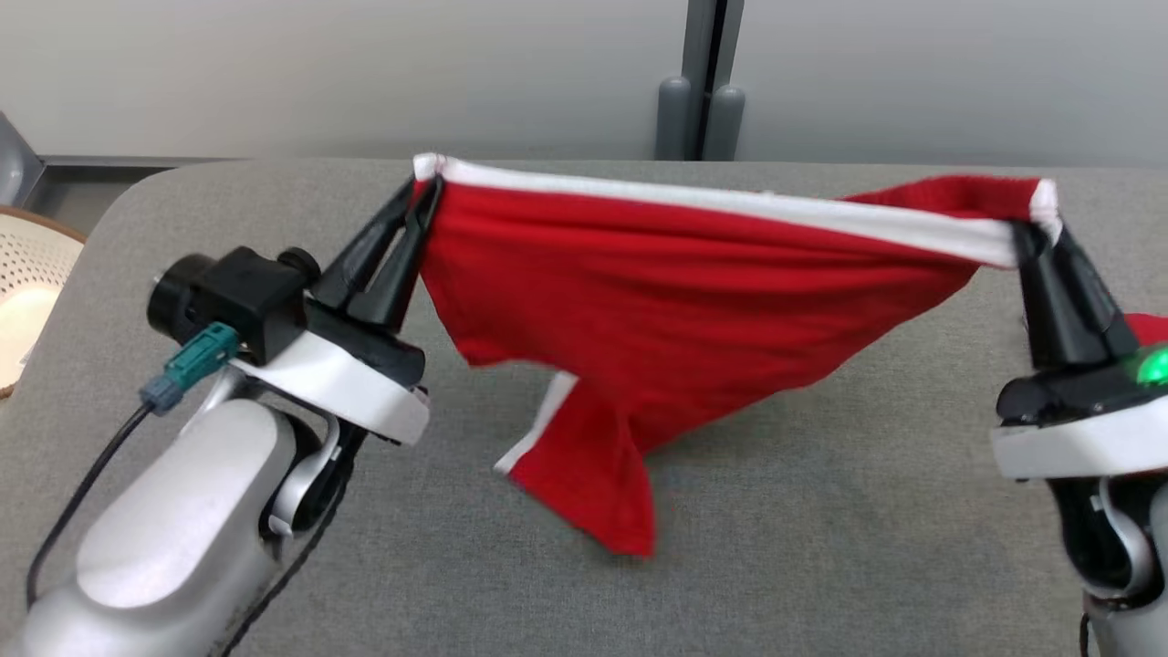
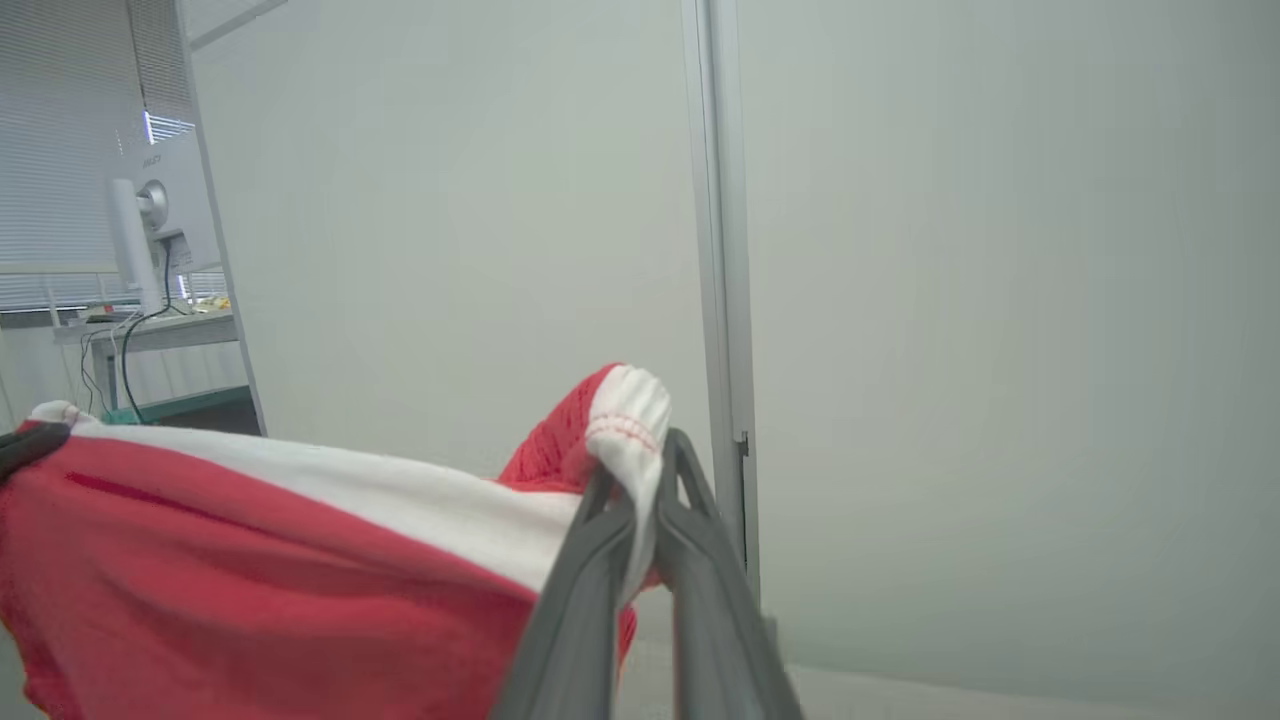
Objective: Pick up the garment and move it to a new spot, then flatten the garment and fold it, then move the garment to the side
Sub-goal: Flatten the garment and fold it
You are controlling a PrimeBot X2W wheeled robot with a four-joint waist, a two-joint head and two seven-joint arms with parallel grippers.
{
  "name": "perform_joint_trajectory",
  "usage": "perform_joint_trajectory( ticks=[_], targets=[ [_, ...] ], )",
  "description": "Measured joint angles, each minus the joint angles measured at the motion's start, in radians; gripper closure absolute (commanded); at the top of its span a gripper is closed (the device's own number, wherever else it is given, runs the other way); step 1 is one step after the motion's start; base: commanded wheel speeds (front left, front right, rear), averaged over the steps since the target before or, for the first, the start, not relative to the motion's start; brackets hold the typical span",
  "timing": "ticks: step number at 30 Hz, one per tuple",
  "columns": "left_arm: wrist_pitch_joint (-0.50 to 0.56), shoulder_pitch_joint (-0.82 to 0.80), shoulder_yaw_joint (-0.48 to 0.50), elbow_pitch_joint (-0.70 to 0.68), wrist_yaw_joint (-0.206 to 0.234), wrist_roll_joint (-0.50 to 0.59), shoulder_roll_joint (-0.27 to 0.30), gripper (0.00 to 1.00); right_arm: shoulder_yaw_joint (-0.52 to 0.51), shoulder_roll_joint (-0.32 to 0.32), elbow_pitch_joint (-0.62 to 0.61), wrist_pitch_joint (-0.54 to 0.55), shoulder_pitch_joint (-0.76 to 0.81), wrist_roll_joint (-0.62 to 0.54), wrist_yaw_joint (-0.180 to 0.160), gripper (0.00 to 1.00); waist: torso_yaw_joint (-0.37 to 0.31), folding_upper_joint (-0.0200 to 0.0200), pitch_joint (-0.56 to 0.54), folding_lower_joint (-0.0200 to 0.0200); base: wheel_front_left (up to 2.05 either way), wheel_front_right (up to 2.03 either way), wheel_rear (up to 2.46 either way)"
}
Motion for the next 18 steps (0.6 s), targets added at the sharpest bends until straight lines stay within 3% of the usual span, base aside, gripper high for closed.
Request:
perform_joint_trajectory(
  ticks=[2,8,14,18],
  targets=[
    [-0.006,-0.017,0.022,-0.074,0.042,0.037,0.024,1.0,-0.044,0.017,-0.042,0.034,-0.027,-0.016,0.0,1.0,-0.007,0.0,-0.019,0.0,0.0,0.0,0.0],
    [0.018,-0.035,0.049,-0.221,0.091,0.063,0.064,1.0,-0.107,0.067,-0.142,0.106,-0.084,-0.036,0.0,1.0,-0.027,0.0,-0.056,0.0,0.0,0.0,0.0],
    [0.053,-0.073,0.051,-0.224,0.086,0.049,0.066,1.0,-0.117,0.107,-0.155,0.148,-0.13,-0.042,0.0,1.0,-0.035,0.0,-0.026,0.0,0.0,0.0,0.0],
    [0.057,-0.164,0.068,-0.153,0.04,0.031,0.051,1.0,-0.116,0.111,-0.117,0.164,-0.23,-0.037,0.0,1.0,-0.037,0.0,0.024,0.0001,0.0,0.0,0.0]
  ],
)
